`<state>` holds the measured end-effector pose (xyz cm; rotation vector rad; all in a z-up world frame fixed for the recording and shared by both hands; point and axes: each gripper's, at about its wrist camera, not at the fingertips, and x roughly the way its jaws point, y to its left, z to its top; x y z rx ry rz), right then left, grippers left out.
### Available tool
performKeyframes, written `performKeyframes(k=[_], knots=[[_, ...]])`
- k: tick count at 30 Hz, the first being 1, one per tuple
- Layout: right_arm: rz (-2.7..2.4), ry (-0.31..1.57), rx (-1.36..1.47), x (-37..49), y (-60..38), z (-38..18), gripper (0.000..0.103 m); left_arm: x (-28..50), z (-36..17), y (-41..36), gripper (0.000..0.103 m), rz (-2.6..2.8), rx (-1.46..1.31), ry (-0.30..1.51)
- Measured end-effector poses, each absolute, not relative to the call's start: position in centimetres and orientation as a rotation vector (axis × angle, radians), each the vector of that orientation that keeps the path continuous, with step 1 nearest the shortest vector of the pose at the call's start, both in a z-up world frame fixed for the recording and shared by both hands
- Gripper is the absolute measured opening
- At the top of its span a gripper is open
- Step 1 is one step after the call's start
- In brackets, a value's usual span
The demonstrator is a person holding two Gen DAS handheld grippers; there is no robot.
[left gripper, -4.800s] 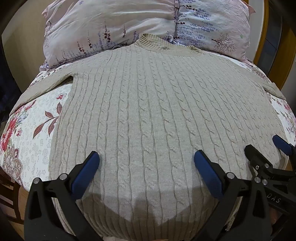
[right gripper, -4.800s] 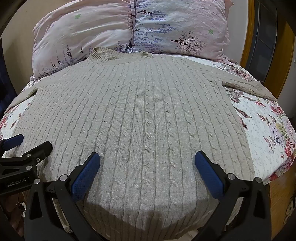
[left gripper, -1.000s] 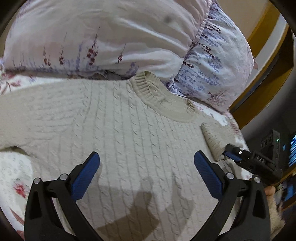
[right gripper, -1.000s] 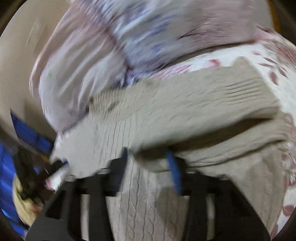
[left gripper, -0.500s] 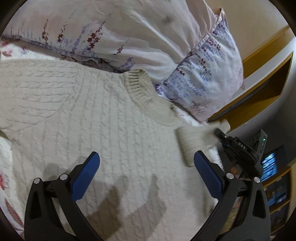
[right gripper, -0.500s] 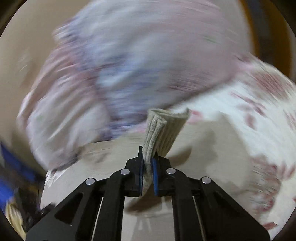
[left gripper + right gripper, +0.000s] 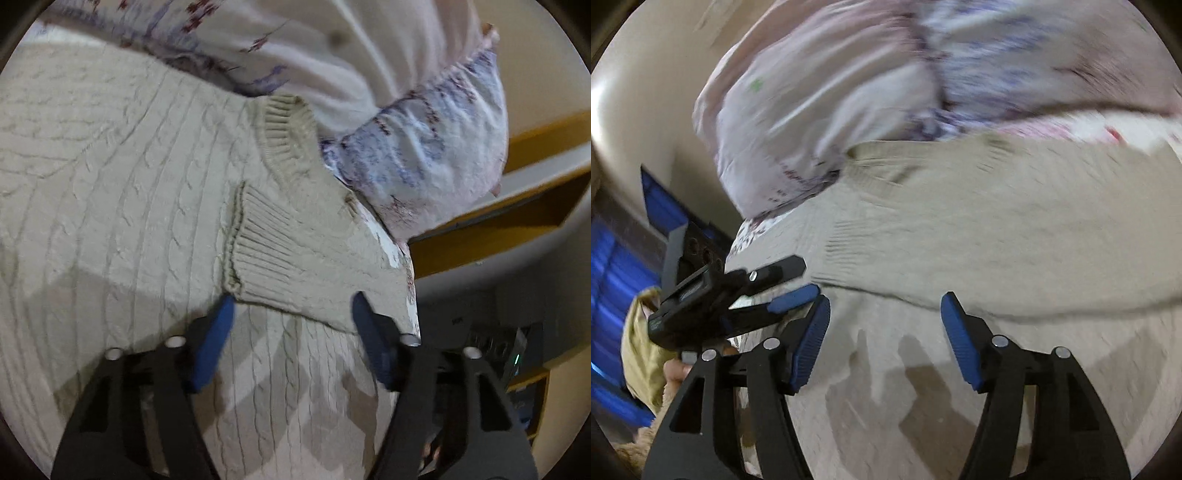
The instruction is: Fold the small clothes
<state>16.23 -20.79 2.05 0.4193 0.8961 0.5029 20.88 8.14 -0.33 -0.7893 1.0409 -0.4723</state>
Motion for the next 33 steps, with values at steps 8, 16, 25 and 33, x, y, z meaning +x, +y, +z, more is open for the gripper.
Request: performKeyframes(k=[8,16,25,33], knots=[[0.302,0.823,0.684,14.6,-27.9,0.1,0.064,23.9,0.1,7.3,0.007,-0.436,-0.706,1.000],[0.033,0.729,0.880,15.3,-34.0,-1.4,0.040,23.0,2.1,11.2,0.007,-0.307,-0.617,0.918],[-0.084,0.707,0.671,14.9,-32.0,-0.8,0.009,21.8,0.6,11.6,0.008,-0.244,-0.510,0.976],[-0.118,0.725,0.543,13.6,-30.6,0.7,0.041,19.9,1.5,13.0,0.054,-0.245,-0.530,0.934]])
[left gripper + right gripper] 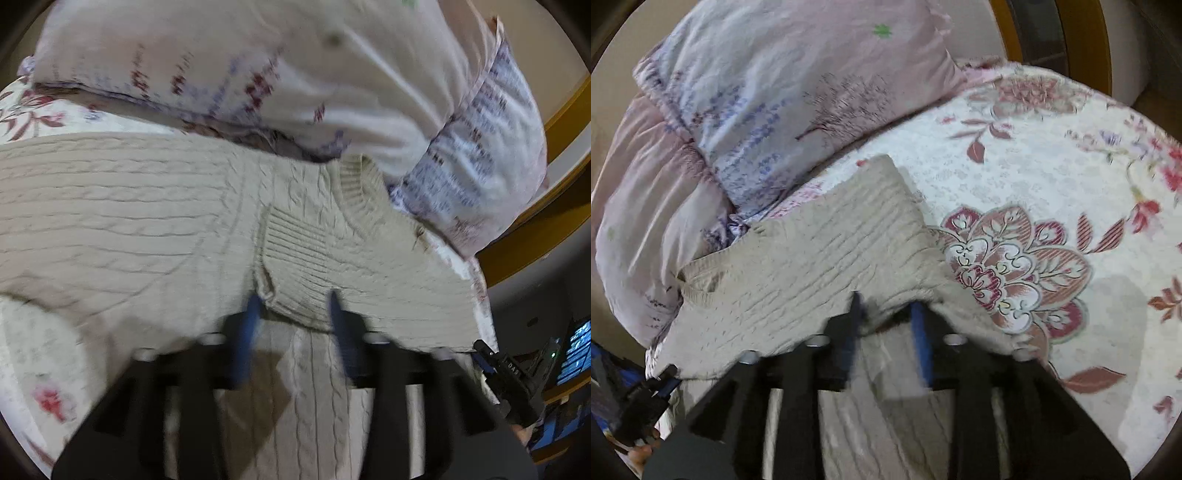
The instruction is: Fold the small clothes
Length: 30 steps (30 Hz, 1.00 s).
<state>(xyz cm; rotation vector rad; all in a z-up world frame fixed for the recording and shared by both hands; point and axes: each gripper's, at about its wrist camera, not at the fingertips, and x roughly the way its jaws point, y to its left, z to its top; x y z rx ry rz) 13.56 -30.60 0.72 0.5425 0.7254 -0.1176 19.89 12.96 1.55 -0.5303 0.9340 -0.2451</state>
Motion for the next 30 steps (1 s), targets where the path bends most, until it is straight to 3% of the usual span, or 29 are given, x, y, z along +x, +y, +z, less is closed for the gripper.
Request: performKeyframes(k=[4,15,17,26,29,30], knots=[[-0.102,0.688,0.453,12.9,-28.5,2.9,0.042,16.5,3.6,16.6,0.069,-0.240,-0.576,0.834],[0.103,0.820,0.318,17.5,-21.0,1.9,0.042,9.1,2.7,30.6,0.067,0.117,-0.820,0.746],[0.123,0.847,0.341,17.5,-20.5,1.3,0.046,8.8,1.9,32.5,0.067,0.171,-0.879,0.744],[0.148,0.836,0.348,16.5,-21.0,2.2,0.055,9.7,0.0,37.4,0.048,0.270,-1.080,0.659],[0.161,0.843,0.353,16.5,-21.1,2.1,0.057,10.1,-0.6,38.2,0.030,0.272,-1.136,0.653],[0.166,0.846,0.350,16.5,-21.1,2.1,0.058,10.1,-0.8,38.4,0.017,0.272,-1.151,0.658]])
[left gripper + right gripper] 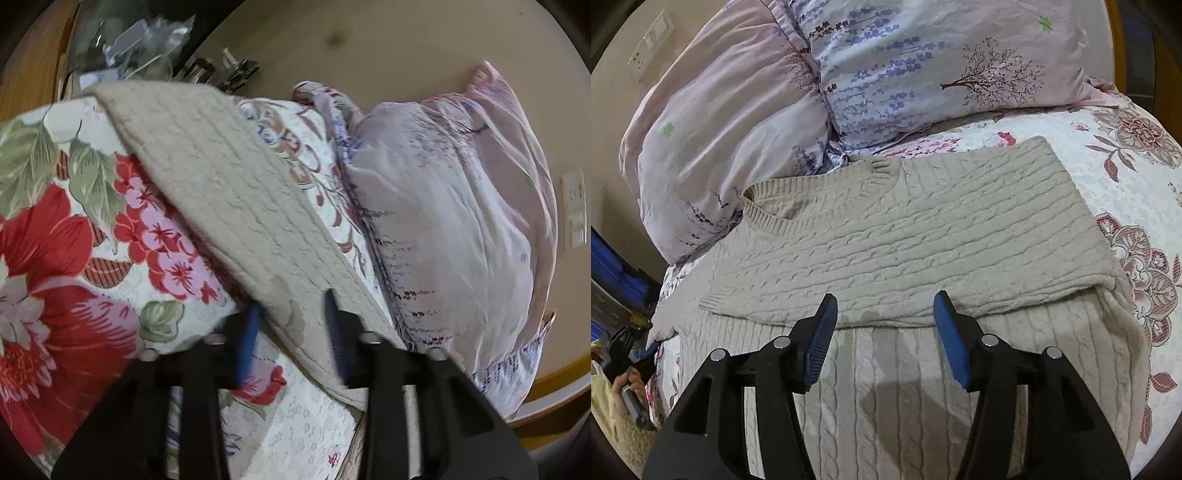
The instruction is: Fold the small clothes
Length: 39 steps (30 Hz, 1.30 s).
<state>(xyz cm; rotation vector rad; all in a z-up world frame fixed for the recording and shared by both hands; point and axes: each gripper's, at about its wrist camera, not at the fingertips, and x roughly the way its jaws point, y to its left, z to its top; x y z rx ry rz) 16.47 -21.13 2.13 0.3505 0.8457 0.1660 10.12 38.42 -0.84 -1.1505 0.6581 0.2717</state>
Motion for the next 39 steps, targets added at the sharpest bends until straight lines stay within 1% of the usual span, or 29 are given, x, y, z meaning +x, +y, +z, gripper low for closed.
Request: performKeyframes(k=[1,5,10,15,20,22,25,27,29,32,34,36,39], knots=[[0.169,0.846,0.348,16.4,-21.1,2.1,0.058,10.2,-1.0,38.5,0.009,0.266,-1.165,0.665],[0.184,0.838,0.351,16.3,-21.2,2.5,0.058,10.4,1.2,37.7,0.007,0.237,-1.100,0.618],[0.191,0.803,0.348,15.9,-21.6,3.0,0.063,11.8,5.4,34.5,0.006,0.129,-0.996,0.557],[0.197,0.791,0.352,15.5,-22.1,2.9,0.064,14.4,9.3,27.2,0.006,-0.019,-0.821,0.535],[0.193,0.791,0.367,15.2,-22.8,2.8,0.064,16.7,10.9,18.9,0.006,-0.180,-0.668,0.548],[0.188,0.790,0.373,15.1,-23.1,2.8,0.064,17.3,10.8,15.7,0.006,-0.244,-0.614,0.560],[0.183,0.791,0.380,15.0,-23.5,2.6,0.064,18.0,9.2,10.6,0.006,-0.327,-0.540,0.622],[0.184,0.799,0.384,15.1,-23.8,2.4,0.064,18.6,6.9,7.7,0.006,-0.369,-0.511,0.710],[0.189,0.807,0.386,15.1,-23.8,2.2,0.064,18.9,4.7,6.4,0.007,-0.390,-0.525,0.791],[0.201,0.813,0.381,15.1,-23.6,2.1,0.064,18.9,2.3,6.8,0.016,-0.399,-0.617,0.874],[0.207,0.814,0.380,15.2,-23.5,2.1,0.065,18.7,1.8,7.8,0.039,-0.393,-0.682,0.884],[0.210,0.815,0.382,15.2,-23.3,2.1,0.065,18.3,1.6,9.7,0.045,-0.364,-0.770,0.869],[0.216,0.821,0.385,15.3,-23.2,1.9,0.065,18.6,1.3,12.0,0.045,-0.310,-0.890,0.858]])
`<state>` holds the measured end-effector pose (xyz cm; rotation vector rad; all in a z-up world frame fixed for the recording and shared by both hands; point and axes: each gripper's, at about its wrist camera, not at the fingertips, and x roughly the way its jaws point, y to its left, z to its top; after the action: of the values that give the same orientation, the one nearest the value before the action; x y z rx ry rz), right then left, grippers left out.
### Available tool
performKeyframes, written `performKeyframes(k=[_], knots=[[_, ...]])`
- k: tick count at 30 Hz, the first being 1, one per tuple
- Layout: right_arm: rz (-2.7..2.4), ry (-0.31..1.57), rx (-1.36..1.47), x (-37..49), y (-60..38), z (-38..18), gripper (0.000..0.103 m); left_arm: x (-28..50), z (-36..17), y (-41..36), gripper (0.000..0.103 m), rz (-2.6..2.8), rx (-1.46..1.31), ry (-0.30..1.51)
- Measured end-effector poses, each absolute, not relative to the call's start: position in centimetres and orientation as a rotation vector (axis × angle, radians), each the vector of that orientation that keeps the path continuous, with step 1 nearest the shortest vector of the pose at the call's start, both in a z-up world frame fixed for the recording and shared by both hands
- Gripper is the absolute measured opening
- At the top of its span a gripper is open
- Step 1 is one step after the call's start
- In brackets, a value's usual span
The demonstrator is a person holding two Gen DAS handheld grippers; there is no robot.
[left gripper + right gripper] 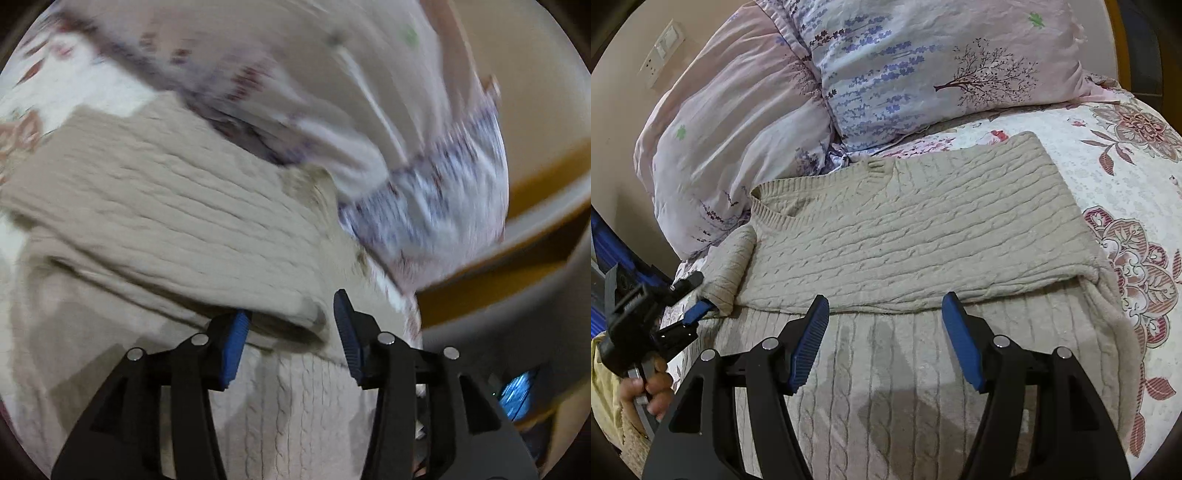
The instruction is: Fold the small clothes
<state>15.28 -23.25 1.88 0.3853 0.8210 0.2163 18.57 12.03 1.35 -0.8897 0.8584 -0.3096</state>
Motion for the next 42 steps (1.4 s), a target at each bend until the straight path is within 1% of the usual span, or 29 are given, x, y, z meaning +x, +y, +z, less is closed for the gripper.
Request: performKeyframes(k=[3,5,7,9,10,14,16,20,21,22,23,24,25,28,31,34,36,39,42], knots=[[0.218,0.822,0.384,15.3,-23.3,1.8,0.065,18.7,0.8,14.7,0.044,-0.211,-1.019,0.835],[0.216,0.819,0.385,15.2,-23.5,1.8,0.065,18.6,0.7,16.3,0.040,-0.130,-1.073,0.803],[0.212,0.814,0.387,15.1,-23.7,1.8,0.065,18.7,1.0,16.8,0.018,-0.101,-1.094,0.773],[0.207,0.809,0.389,15.1,-24.0,1.9,0.065,19.4,2.1,16.3,0.011,-0.111,-1.059,0.738],[0.206,0.808,0.391,15.0,-24.1,1.9,0.065,19.6,2.5,15.8,0.009,-0.124,-1.036,0.728],[0.193,0.795,0.394,14.6,-24.7,1.9,0.065,20.9,4.8,10.8,0.009,-0.282,-0.874,0.719],[0.185,0.788,0.394,14.5,-25.1,2.0,0.065,21.8,5.2,7.4,0.009,-0.382,-0.795,0.759],[0.180,0.768,0.382,14.2,-25.4,2.4,0.065,22.8,4.5,1.8,0.010,-0.539,-0.687,0.873],[0.178,0.762,0.380,14.1,-25.4,2.5,0.065,23.1,4.2,0.5,0.015,-0.573,-0.665,0.903],[0.177,0.759,0.380,14.1,-25.6,2.6,0.065,23.3,3.8,-0.8,0.030,-0.612,-0.640,0.939],[0.172,0.757,0.382,14.1,-25.7,2.7,0.065,23.5,3.5,-1.9,0.040,-0.647,-0.619,0.968],[0.171,0.757,0.383,14.1,-25.9,2.7,0.065,23.5,3.3,-2.7,0.057,-0.671,-0.601,0.988],[0.167,0.756,0.382,14.1,-26.0,2.8,0.065,23.4,3.3,-3.2,0.065,-0.689,-0.584,1.002],[0.177,0.742,0.345,14.1,-25.7,3.4,0.065,22.4,3.7,-2.4,0.071,-0.711,-0.566,0.998],[0.225,0.698,0.260,14.2,-24.3,4.8,0.065,21.5,4.3,1.1,0.074,-0.663,-0.610,0.968],[0.324,0.652,0.145,14.6,-21.4,6.5,0.065,20.4,4.2,6.4,0.074,-0.524,-0.644,0.933],[0.402,0.619,0.003,15.0,-17.8,7.4,0.065,19.7,3.9,9.1,0.073,-0.437,-0.643,0.922],[0.486,0.599,-0.193,15.5,-12.6,7.5,0.064,19.0,3.2,12.4,0.073,-0.324,-0.637,0.918],[0.526,0.585,-0.367,16.1,-8.1,6.7,0.061,18.5,2.7,14.3,0.069,-0.318,-0.673,0.917]])
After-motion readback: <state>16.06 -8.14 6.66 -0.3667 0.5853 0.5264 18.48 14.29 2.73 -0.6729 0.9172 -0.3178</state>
